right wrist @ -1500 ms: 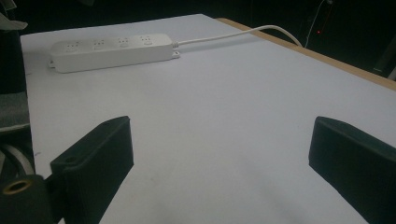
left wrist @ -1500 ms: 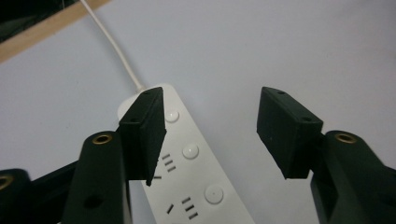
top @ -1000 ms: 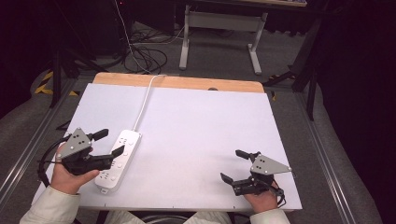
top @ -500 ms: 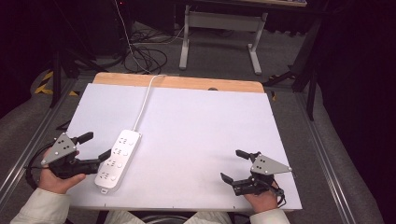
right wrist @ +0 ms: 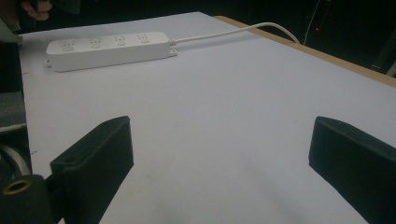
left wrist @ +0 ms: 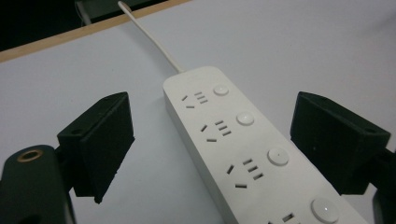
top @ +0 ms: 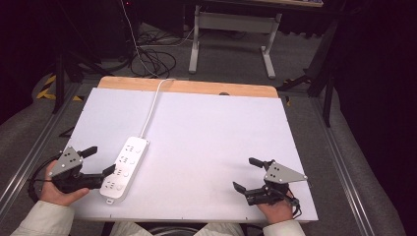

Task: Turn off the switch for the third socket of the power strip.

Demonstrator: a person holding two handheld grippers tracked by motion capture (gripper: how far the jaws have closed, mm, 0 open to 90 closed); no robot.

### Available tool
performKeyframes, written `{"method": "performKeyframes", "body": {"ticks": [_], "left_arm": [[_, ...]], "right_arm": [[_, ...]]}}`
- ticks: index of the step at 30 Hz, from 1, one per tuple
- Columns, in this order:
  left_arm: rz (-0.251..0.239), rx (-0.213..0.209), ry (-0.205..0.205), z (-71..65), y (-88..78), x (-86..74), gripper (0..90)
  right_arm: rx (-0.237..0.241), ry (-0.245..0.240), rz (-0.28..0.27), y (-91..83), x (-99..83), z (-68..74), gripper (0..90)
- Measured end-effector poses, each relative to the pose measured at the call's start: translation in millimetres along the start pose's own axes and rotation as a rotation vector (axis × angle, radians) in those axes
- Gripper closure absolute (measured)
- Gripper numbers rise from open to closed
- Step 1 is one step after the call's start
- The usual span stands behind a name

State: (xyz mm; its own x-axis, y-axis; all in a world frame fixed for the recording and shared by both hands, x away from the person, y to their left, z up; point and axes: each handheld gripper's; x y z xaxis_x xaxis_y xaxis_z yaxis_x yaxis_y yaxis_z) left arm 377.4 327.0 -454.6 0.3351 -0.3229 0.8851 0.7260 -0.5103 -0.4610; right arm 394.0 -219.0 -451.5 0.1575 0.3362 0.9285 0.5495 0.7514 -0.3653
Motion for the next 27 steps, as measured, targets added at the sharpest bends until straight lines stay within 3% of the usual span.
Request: {"method": "performKeyframes", "body": {"ticks": [5, 7, 10, 12, 16, 21, 27], "left_arm": [[0.014, -0.017, -0.053, 0.0, 0.0, -12.3, 13.9], [0.012, -0.02, -0.057, 0.0, -1.4, -15.4, 13.8], [-0.006, -0.035, -0.102, 1.2, -4.4, -17.9, 13.9], [-0.017, -0.031, -0.106, 2.5, -6.1, -17.6, 14.4], [-0.041, 0.02, -0.087, 0.0, -9.6, -14.4, 16.0], [-0.041, 0.012, -0.069, -1.5, -10.7, -13.0, 15.9], [-0.032, -0.042, -0.137, 2.6, -12.6, -12.2, 16.1]], "right_arm": [[-0.003, 0.0, 0.001, 0.0, -0.3, -0.7, 7.2], [-0.003, 0.001, 0.0, 0.1, -0.3, -0.6, 7.1], [0.001, 0.001, 0.004, 0.8, -0.5, -0.6, 7.2], [0.002, 0.001, 0.005, 1.1, -0.5, -0.3, 7.2], [0.002, 0.003, 0.009, 1.5, -0.5, -0.8, 7.2], [0.0, 0.006, 0.011, 1.7, -0.7, -1.4, 7.1], [0.001, 0.011, 0.007, 1.5, -1.1, -2.0, 7.2]]}}
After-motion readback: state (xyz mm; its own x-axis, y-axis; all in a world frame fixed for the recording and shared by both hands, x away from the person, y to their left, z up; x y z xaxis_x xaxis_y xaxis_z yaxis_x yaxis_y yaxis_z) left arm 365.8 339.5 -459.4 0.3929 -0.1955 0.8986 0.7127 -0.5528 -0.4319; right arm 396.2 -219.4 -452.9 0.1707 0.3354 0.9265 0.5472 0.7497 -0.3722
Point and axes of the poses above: each handheld gripper's, and its own axes: y roughly forward along the jaws, x roughly out of its top, z roughly to its left, and after that the axes turned 1 degree about z, right-handed
